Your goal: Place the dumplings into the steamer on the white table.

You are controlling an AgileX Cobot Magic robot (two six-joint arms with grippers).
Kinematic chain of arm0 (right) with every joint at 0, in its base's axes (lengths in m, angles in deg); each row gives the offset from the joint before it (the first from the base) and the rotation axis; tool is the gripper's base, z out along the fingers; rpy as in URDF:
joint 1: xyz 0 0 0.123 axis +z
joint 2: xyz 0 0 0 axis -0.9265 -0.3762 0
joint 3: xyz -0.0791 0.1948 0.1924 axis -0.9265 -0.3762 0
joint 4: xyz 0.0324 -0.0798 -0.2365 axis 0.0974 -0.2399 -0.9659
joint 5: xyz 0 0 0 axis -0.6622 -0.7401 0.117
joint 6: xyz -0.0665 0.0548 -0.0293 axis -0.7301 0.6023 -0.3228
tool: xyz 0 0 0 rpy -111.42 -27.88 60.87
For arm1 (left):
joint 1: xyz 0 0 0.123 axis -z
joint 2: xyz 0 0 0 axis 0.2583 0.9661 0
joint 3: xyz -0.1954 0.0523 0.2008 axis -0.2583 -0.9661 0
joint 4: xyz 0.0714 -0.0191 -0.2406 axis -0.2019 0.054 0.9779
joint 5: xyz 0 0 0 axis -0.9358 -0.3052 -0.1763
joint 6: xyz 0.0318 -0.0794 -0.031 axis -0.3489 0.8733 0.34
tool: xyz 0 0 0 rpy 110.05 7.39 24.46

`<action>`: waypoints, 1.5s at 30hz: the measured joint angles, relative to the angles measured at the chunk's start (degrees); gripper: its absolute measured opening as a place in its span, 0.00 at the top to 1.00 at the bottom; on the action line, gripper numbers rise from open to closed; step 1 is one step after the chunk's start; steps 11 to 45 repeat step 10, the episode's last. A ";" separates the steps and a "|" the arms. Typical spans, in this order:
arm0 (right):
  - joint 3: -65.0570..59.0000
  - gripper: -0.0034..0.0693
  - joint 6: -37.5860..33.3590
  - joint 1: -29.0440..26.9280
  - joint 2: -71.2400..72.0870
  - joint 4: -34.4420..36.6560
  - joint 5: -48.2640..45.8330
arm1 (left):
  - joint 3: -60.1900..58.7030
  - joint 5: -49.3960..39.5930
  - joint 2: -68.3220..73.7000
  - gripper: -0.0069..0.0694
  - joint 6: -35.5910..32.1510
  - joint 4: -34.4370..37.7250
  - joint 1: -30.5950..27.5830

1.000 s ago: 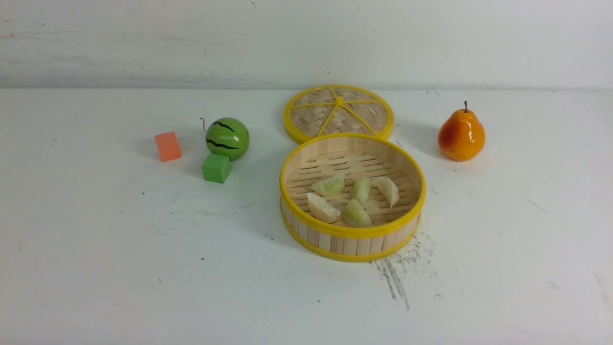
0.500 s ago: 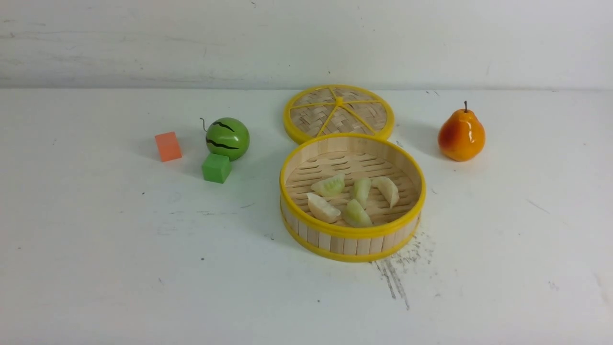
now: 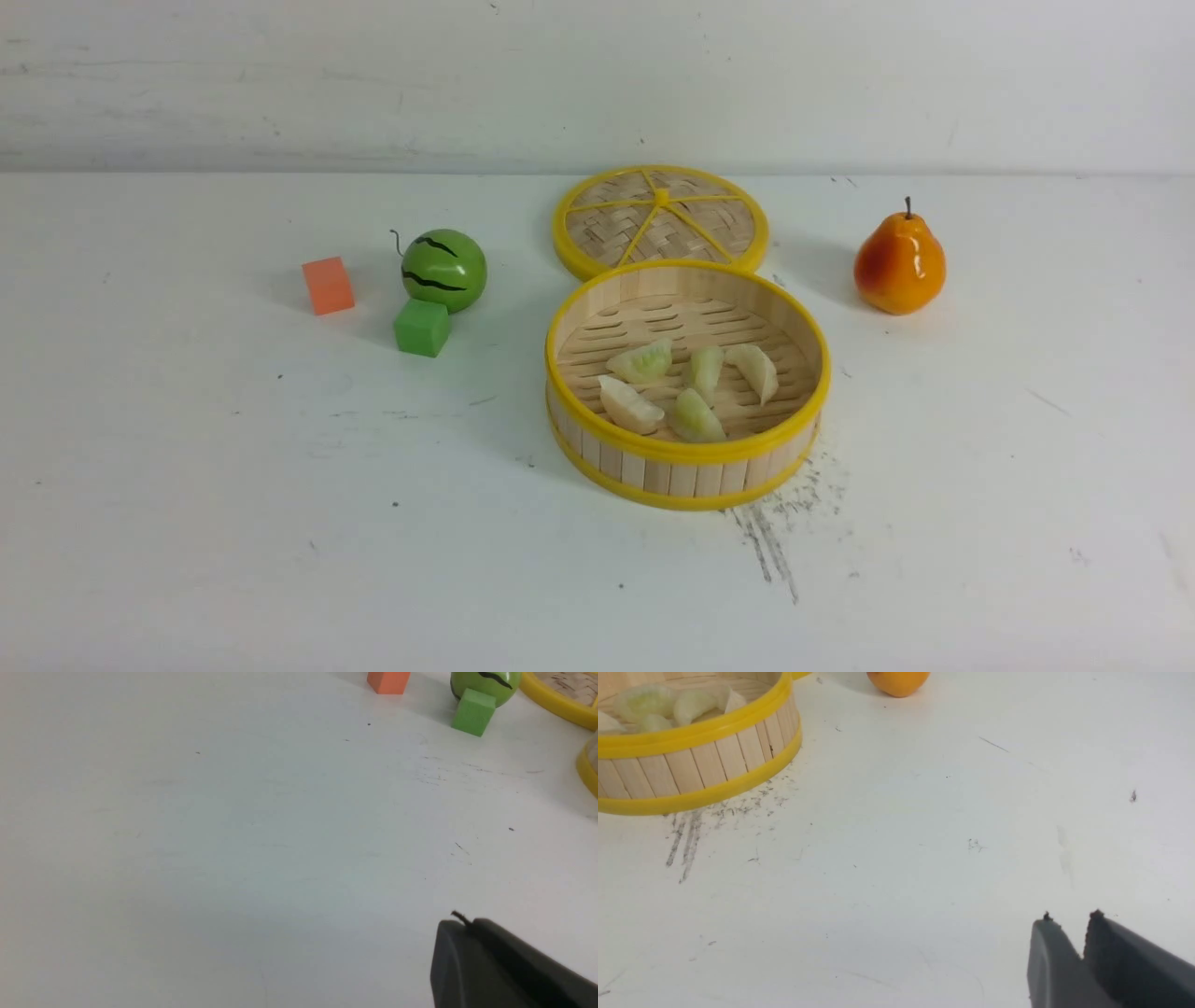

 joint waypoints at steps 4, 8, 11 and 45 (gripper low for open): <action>0.00 0.78 0.00 0.00 0.00 0.00 0.00 | 0.00 0.00 0.00 0.91 0.00 0.00 0.00; 0.00 0.77 0.00 0.00 0.00 0.00 0.00 | 0.00 -0.02 0.00 0.90 0.00 0.00 0.00; 0.00 0.77 0.00 0.00 0.00 0.00 0.00 | 0.00 -0.07 0.00 0.90 0.00 0.00 0.00; 0.00 0.77 0.00 0.00 0.00 0.00 0.00 | 0.00 -0.07 0.00 0.90 0.00 0.00 0.00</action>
